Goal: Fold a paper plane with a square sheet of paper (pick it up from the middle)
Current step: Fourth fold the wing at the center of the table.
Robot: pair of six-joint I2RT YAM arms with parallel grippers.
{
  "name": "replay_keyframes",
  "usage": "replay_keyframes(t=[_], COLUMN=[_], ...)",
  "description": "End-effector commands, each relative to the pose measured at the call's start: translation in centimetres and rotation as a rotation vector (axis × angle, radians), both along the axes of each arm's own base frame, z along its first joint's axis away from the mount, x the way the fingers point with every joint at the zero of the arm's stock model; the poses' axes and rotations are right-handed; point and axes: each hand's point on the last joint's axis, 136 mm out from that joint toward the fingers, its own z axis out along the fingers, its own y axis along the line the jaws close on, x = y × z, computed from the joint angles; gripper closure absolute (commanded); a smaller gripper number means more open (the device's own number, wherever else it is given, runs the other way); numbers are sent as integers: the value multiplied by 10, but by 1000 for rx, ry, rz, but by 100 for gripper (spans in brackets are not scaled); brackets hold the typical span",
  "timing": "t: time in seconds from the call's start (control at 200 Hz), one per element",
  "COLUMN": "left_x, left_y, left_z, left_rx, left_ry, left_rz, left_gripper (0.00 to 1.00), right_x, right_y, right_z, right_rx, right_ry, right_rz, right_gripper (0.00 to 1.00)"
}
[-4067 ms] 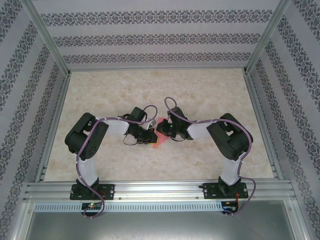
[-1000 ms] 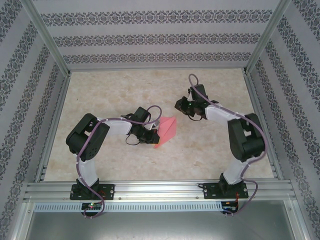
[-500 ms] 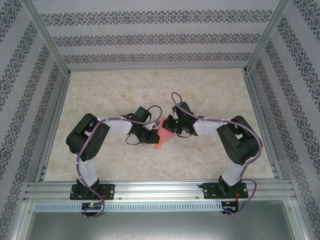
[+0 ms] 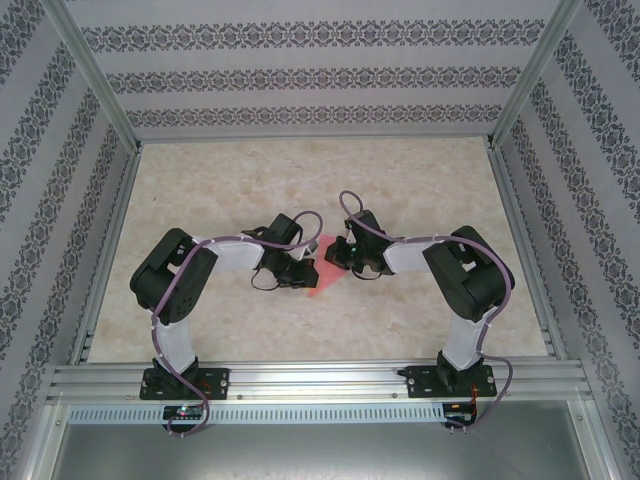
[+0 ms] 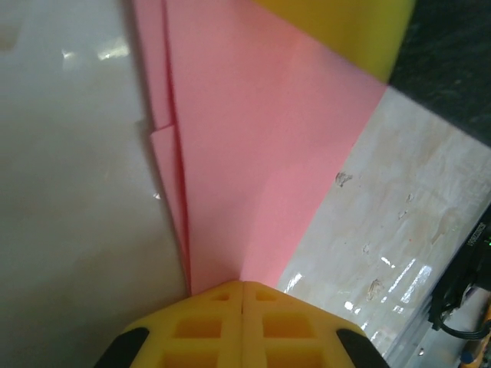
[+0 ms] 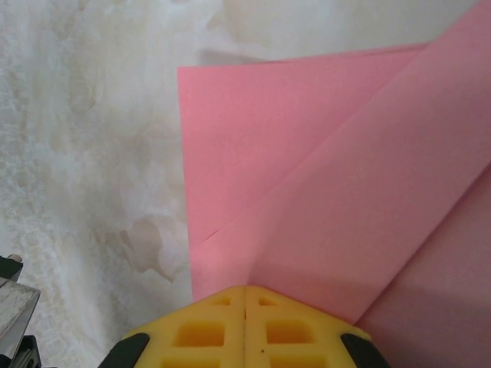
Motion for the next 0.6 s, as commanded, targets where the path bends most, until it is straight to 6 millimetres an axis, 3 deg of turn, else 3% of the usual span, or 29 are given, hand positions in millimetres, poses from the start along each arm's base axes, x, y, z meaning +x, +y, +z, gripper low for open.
replay_keyframes(t=[0.0, 0.065, 0.17, 0.275, 0.42, 0.594], left_x=[6, 19, 28, 30, 31, 30], left_y=[0, -7, -12, -13, -26, -19], left_z=[27, 41, 47, 36, 36, 25], left_rx=[-78, -146, -185, -189, -292, -227], left_ry=[74, 73, 83, 113, 153, 138], left_rz=[96, 124, 145, 164, 165, 159], left_gripper=[89, 88, 86, 85, 82, 80], right_x=[-20, -21, -22, -21, -20, -20], right_y=[-23, -24, -25, -24, -25, -24], right_z=[-29, -31, -34, -34, -32, -32], right_rx=[-101, -104, -103, -98, -96, -96], right_ry=[71, 73, 79, 77, 73, 75], right_rz=[-7, -14, -21, -26, -34, -34], right_gripper=[94, 94, 94, 94, 93, 93])
